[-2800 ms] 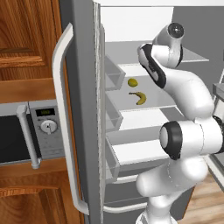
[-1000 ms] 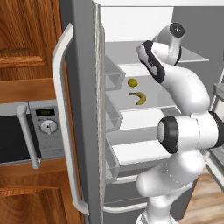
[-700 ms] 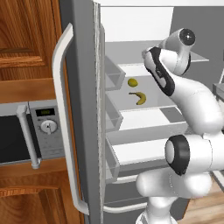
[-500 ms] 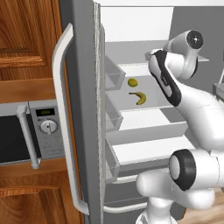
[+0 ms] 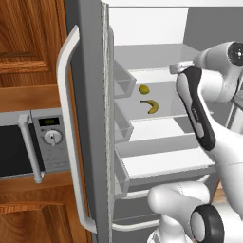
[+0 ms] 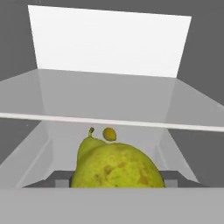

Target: Pick up the banana and pear from the fridge and place one fruit on each plate on the dining counter.

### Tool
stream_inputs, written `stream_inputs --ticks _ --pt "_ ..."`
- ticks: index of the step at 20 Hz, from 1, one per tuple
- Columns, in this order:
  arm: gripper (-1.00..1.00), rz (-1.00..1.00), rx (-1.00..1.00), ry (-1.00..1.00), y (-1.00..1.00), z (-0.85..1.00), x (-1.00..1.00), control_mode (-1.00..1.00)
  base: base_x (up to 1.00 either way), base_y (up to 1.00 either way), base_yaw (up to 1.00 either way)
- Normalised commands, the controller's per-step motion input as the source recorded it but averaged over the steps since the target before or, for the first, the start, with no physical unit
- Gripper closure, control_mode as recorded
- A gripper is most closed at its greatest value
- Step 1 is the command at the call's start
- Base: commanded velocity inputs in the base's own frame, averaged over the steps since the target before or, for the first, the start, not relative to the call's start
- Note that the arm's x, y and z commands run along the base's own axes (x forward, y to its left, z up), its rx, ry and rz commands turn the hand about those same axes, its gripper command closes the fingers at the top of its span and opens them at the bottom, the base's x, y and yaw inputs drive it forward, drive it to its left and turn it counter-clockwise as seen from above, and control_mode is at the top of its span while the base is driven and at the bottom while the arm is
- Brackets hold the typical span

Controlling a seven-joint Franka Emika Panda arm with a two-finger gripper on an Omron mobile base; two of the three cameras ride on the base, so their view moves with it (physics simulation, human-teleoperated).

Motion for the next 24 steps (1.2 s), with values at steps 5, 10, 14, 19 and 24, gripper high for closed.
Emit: stream_inputs --ticks 5,10,14,19,24 --pt "1.00 0.00 0.00 0.05 0.08 0.04 -1.00 -1.00 0.00 0.00 0.00" --pt "1.00 0.00 -0.01 0.10 0.19 -0.06 -0.84 -1.00 0.00 0.00 0.00" --pt "1.00 0.00 -0.02 0.16 0.31 -0.07 -0.37 -1.00 0.00 0.00 0.00" --pt "1.00 0.00 0.00 0.09 0.14 0.02 -0.05 -1.00 0.00 0.00 0.00" --pt "1.00 0.00 0.00 0.06 0.07 0.00 -0.15 1.00 -0.54 0.14 0.00"
